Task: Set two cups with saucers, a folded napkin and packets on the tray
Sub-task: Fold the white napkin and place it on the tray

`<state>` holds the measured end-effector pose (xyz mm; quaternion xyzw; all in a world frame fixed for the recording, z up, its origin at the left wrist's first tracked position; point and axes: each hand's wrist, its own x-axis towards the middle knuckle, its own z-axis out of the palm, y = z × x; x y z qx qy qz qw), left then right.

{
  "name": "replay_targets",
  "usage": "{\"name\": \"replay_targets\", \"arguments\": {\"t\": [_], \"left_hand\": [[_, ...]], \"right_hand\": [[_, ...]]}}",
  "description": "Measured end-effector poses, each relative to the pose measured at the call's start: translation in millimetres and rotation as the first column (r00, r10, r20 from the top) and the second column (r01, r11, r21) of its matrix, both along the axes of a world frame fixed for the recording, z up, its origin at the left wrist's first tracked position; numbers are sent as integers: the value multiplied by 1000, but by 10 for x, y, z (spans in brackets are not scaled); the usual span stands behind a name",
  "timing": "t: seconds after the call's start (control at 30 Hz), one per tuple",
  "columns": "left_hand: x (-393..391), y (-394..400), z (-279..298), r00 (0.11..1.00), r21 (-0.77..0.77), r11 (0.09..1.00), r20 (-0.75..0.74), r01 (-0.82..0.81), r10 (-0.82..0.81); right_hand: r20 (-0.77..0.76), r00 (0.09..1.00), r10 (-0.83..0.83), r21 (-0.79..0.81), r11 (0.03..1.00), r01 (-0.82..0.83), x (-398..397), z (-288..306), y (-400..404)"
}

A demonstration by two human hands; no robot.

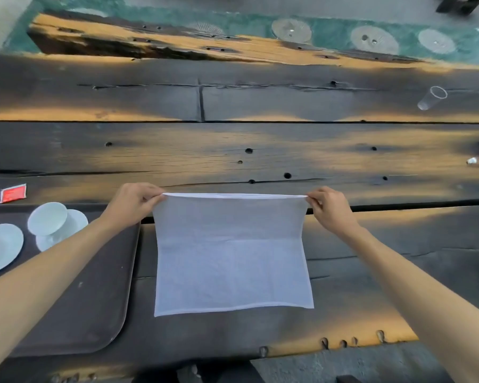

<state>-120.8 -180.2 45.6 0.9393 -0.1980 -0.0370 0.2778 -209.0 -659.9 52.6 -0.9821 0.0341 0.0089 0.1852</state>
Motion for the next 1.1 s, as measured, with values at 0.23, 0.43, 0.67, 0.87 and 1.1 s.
{"name": "replay_targets", "arguments": {"t": [0.23, 0.43, 0.67, 0.87, 1.1], "left_hand": [[-752, 200, 13, 959, 149, 963, 141, 226, -247], [-1489, 260, -277, 950, 142, 957, 152, 253, -274], [-1860, 361, -553, 939, 170, 940, 128, 295, -318], [-2034, 385, -707, 924, 240, 911, 104, 336, -369], [-2158, 352, -795, 907, 337, 851, -18, 402, -421]], "right_hand": [[58, 993, 106, -62, 993, -102, -766, 73, 0], [-22, 997, 78, -62, 995, -80, -1527, -191, 138], [-150, 988, 25, -27, 999, -29, -2014, -530, 255], [-257, 966, -2, -66, 998, -16, -2205, -676, 338], [-361, 932, -35, -108, 994, -4, -2262, -779, 378]]}}
